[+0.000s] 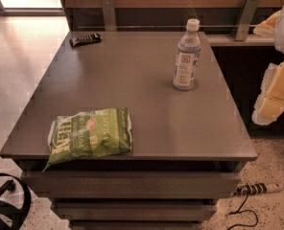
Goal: Move green jalapeno chip bag near rxbar chocolate
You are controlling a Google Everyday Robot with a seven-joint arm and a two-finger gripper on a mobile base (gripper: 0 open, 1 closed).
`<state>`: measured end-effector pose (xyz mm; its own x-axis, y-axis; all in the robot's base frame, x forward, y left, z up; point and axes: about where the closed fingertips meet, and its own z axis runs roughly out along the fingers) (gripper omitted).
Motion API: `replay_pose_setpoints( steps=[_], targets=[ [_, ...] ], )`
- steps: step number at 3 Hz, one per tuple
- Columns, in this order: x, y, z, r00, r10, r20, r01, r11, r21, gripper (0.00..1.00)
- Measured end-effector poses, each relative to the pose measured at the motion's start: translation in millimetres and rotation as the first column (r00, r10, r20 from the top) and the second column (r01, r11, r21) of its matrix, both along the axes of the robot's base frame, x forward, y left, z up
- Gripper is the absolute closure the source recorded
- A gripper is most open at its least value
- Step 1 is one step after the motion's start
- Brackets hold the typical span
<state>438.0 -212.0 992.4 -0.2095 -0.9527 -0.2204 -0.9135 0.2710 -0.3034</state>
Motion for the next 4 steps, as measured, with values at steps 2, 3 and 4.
replay_pose_setpoints(
  steps=[2,3,4],
  targets=[
    [4.8,-0.4,3.7,0.9999,-0.003,0.014,0.002,0.999,0.047,0.0],
    [14.9,18.3,-1.0,0.999,0.041,0.018,-0.043,0.992,0.12,0.0],
    [22.9,61.2,-18.8,0.9949,0.101,0.004,-0.101,0.982,0.162,0.0]
  ],
)
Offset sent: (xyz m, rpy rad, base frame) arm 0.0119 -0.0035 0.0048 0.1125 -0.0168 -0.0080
